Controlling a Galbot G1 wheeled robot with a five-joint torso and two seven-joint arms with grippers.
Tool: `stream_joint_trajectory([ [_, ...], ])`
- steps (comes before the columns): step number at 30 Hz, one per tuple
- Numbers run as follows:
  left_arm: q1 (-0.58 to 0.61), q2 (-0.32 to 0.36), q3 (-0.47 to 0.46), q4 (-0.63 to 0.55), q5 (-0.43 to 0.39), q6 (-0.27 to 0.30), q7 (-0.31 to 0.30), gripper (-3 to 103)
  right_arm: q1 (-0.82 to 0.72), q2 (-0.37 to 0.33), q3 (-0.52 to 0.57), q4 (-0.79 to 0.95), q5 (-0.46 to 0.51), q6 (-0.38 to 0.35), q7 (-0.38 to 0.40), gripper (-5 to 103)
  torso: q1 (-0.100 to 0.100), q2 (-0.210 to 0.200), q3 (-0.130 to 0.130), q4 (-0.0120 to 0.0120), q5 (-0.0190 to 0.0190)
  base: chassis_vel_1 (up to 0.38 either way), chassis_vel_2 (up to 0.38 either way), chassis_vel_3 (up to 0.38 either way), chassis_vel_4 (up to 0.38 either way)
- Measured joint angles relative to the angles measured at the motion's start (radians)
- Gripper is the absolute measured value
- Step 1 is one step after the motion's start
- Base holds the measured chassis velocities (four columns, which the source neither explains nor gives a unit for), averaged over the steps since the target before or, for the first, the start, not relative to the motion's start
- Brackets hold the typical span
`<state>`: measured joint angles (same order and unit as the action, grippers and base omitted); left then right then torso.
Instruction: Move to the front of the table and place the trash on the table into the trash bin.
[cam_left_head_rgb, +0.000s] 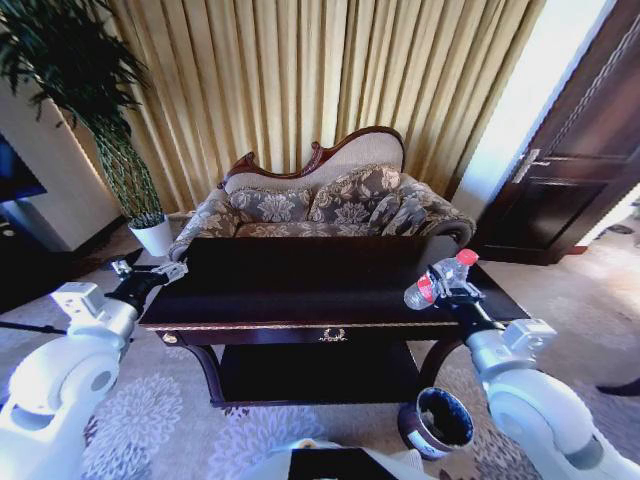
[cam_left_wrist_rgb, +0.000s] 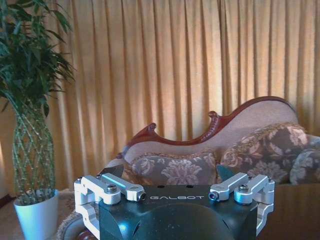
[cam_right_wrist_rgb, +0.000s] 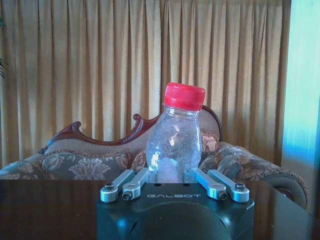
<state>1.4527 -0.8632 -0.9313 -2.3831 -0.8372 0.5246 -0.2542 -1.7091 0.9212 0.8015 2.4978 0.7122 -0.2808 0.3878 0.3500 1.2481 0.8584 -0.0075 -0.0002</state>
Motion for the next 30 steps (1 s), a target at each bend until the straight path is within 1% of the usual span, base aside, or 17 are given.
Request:
stream_joint_trajectory([
  [12,0.005,0.002,-0.001,-0.019,-0.001,0.004,0.002,100,-0.011,0.019,0.005,0.005,-0.005,0.000,-0.002,20,-0.001,0.000,0.000,0.0000,0.0001,0.105,-0.124,-0.113,0.106],
  [22,0.023,-0.014,0.002,-0.022,0.005,0.004,0.001,100,-0.015,0.036,-0.019,0.004,-0.028,0.001,-0.004,20,-0.001,0.000,0.000,0.0001,0.0000,0.108,-0.101,-0.104,0.100],
  [24,0.031,-0.022,0.004,-0.023,0.015,0.004,0.003,100,-0.012,0.044,-0.036,-0.008,-0.038,0.010,-0.004,20,-0.001,0.000,0.000,0.0000,-0.0001,0.073,-0.077,-0.079,0.062],
  [26,0.045,-0.029,0.003,-0.025,0.031,0.004,0.020,100,-0.009,0.061,-0.055,-0.048,-0.050,0.017,-0.017,20,-0.001,0.000,0.000,0.0000,-0.0001,0.030,-0.031,-0.019,0.029],
  [30,0.053,-0.034,-0.001,-0.033,0.035,0.004,0.024,100,-0.002,0.085,-0.067,-0.127,-0.052,0.018,-0.035,20,-0.001,0.000,0.000,0.0000,0.0000,0.000,0.000,0.000,0.000],
])
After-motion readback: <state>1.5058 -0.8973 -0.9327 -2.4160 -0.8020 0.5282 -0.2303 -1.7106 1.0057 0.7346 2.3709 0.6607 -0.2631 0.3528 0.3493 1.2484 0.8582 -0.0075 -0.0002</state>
